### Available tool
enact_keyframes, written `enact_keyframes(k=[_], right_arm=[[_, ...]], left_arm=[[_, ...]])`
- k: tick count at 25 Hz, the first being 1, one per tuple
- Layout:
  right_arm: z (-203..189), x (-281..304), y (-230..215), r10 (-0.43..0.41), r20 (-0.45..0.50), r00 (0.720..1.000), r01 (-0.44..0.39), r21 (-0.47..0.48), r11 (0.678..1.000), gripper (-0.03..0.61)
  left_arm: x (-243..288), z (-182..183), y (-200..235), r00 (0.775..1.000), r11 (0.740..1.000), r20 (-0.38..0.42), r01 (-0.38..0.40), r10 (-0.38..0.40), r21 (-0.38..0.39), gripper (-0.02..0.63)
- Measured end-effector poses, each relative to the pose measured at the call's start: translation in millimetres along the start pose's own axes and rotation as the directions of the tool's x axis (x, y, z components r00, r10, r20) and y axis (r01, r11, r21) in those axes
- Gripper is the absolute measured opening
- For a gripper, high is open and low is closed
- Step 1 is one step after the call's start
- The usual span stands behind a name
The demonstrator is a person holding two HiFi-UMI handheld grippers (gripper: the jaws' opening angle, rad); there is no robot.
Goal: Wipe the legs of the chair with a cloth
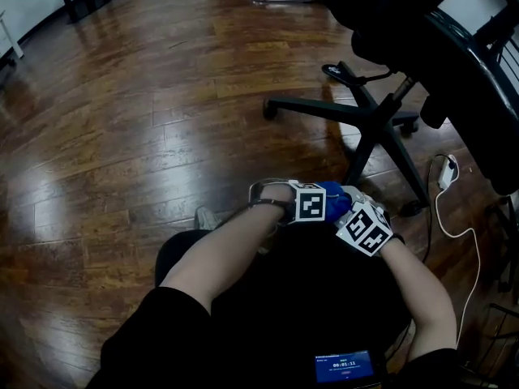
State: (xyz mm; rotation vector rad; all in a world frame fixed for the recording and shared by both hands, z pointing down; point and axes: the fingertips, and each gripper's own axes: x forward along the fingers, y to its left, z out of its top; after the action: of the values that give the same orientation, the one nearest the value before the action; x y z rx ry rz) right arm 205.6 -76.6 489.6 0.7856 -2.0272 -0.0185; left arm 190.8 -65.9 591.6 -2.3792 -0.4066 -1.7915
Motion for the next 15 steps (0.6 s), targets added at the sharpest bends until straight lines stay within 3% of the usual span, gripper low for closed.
enact_keyframes(k=[2, 6, 10, 15], right_arm=[[2, -1, 10, 0.027, 0.002, 1.0, -0.027, -0.013, 1.0, 0.095], [1, -1, -6, -0.025, 0.016, 1.0, 0.026, -0.057, 0.998, 0.101], [-12, 1, -86, -0.188, 0.022, 0.982, 0.187, 0.042, 0.981, 0.101], [-23, -5, -200, -0.404, -0.027, 0.914, 0.403, 0.161, 0.901, 0.101]], left_arm=[[-1, 0, 0, 1.0, 1.0, 0.002, -0.001, 0.001, -0.005, 0.255], [-1, 1, -1, 1.0, 1.0, -0.001, 0.015, -0.015, -0.003, 0.255], [-1, 1, -3, 0.999, 0.999, -0.009, 0.034, -0.034, 0.006, 0.255], [0, 5, -1, 0.999, 0.999, -0.02, 0.044, -0.043, 0.031, 0.255]])
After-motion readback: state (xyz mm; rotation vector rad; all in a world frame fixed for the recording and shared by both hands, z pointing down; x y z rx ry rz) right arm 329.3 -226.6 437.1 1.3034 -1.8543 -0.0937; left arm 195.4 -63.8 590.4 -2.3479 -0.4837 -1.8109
